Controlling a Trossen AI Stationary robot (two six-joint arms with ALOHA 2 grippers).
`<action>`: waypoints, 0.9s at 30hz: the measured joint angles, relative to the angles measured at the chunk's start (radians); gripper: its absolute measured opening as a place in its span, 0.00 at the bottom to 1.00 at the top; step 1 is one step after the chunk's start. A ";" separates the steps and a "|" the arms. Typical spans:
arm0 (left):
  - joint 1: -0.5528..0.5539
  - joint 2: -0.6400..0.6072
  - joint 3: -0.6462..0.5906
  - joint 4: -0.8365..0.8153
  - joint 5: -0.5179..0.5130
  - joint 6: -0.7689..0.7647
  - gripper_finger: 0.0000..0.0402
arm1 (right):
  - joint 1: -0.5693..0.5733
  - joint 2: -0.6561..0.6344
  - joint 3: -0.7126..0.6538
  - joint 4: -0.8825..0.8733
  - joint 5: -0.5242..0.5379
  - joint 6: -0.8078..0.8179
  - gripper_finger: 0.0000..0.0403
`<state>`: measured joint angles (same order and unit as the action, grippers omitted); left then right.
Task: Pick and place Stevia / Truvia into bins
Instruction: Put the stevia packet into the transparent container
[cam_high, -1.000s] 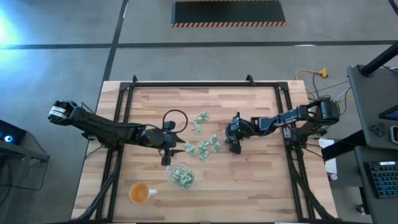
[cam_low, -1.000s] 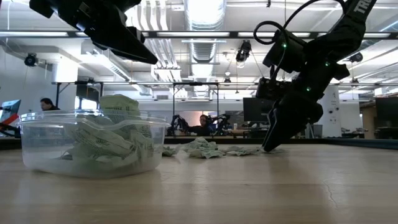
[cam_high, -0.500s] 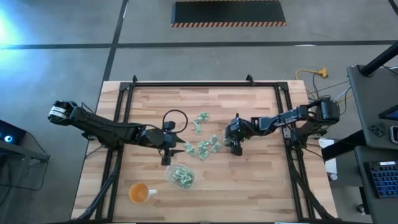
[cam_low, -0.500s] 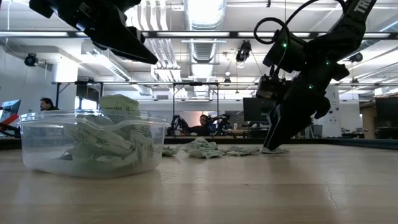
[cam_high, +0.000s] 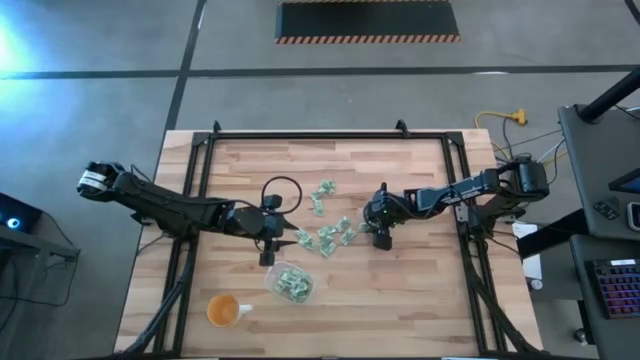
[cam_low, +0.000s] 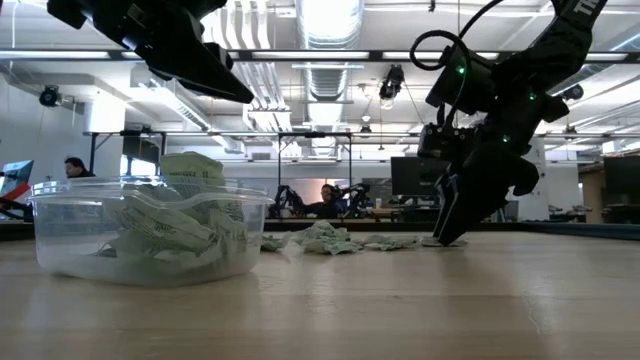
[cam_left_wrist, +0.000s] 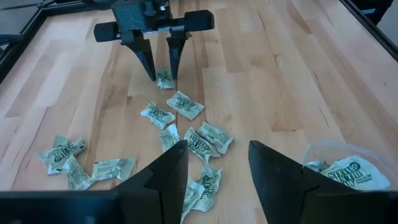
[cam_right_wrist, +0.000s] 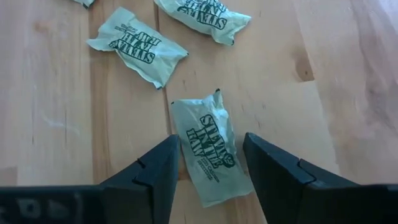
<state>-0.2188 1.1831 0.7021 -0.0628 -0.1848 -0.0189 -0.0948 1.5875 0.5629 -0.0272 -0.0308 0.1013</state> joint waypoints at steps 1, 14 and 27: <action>0.000 0.000 0.000 0.000 0.000 0.000 0.38 | 0.000 0.000 0.000 -0.001 0.002 0.000 0.43; 0.001 0.000 -0.003 -0.001 0.000 0.000 0.38 | -0.001 -0.008 0.004 -0.011 0.009 -0.003 0.31; 0.001 0.000 -0.005 -0.008 0.000 0.000 0.38 | 0.025 -0.062 0.006 -0.052 0.010 -0.015 0.16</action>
<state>-0.2180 1.1831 0.6968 -0.0712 -0.1846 -0.0185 -0.0702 1.5257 0.5694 -0.0794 -0.0204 0.0865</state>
